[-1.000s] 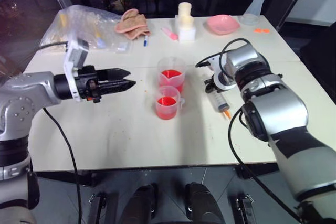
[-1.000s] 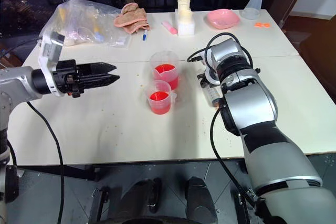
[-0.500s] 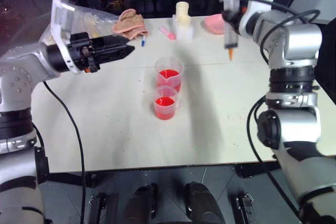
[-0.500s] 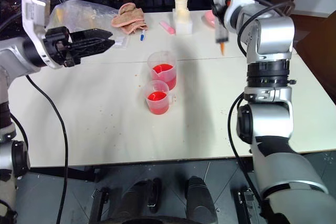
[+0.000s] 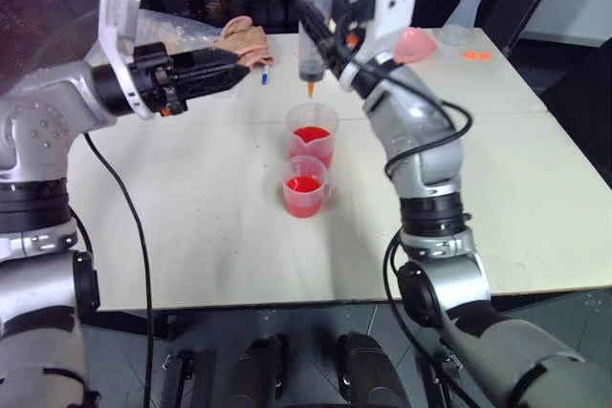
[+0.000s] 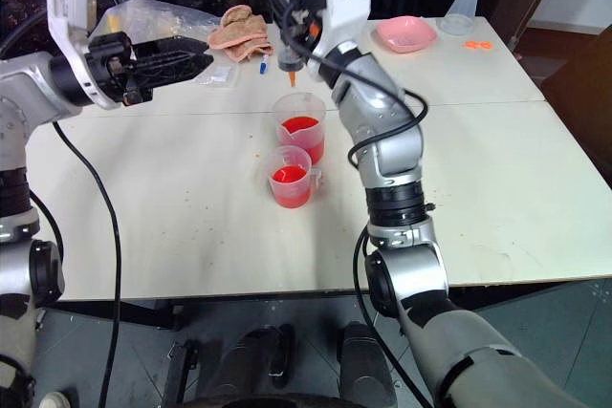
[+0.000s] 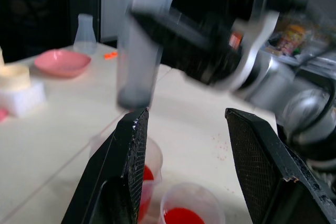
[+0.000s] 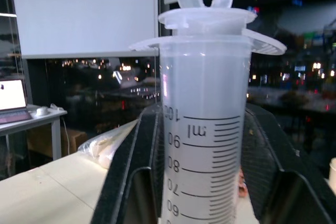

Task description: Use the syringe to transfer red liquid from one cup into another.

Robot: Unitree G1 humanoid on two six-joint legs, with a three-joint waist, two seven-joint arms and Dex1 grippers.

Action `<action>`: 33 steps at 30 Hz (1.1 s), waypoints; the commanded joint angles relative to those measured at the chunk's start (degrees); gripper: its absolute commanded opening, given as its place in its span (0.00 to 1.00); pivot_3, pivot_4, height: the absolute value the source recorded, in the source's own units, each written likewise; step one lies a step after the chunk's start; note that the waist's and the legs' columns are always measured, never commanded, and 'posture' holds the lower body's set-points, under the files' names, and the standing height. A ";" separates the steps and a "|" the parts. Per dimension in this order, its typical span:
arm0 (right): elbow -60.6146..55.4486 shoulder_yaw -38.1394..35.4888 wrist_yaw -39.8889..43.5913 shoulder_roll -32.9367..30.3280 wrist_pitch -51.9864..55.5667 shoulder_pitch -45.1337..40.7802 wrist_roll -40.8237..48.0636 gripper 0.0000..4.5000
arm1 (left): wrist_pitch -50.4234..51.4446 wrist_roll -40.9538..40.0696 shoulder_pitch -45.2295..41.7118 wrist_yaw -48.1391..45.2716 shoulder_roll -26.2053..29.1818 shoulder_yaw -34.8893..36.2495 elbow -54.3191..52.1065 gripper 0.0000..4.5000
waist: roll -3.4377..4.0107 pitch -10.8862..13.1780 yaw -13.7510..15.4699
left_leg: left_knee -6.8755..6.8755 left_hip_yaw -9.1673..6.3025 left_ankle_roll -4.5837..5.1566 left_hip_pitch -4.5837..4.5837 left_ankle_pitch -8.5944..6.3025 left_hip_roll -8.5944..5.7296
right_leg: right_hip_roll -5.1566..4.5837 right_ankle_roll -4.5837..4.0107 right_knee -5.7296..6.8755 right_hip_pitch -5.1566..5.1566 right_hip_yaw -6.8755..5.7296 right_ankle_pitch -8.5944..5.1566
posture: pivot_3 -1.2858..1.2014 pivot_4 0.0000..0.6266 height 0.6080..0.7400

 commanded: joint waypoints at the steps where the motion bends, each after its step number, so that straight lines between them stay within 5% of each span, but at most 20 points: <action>1: 2.55 2.08 -2.06 1.39 -8.08 1.68 -3.19 0.30 | -1.24 0.53 -1.73 -1.17 0.01 0.18 0.45 0.54 | 0.00 0.00 -0.08 | 0.01 0.00 -0.02 0.01 0.01 0.00 | 0.01 0.00 0.03 0.00 0.00 0.00 | 0.52 0.24 1.00; 15: 14.90 4.41 -5.38 3.30 -20.87 7.73 -7.32 0.30 | -10.87 10.92 -4.24 -3.68 -3.83 -6.89 5.98 0.54 | 0.00 0.00 -0.08 | -0.01 0.01 -0.20 0.01 0.12 0.02 | 0.06 0.00 0.07 -0.04 0.04 0.00 | 0.52 0.24 1.00; 33: 13.46 5.01 -6.53 3.13 -21.87 10.50 -8.31 0.30 | -17.50 17.36 -7.30 -4.00 -11.73 -8.92 14.15 0.54 | 0.00 0.00 -0.11 | 0.00 0.01 -0.20 0.01 0.13 0.02 | 0.08 0.00 0.08 -0.03 0.04 0.00 | 0.52 0.24 1.00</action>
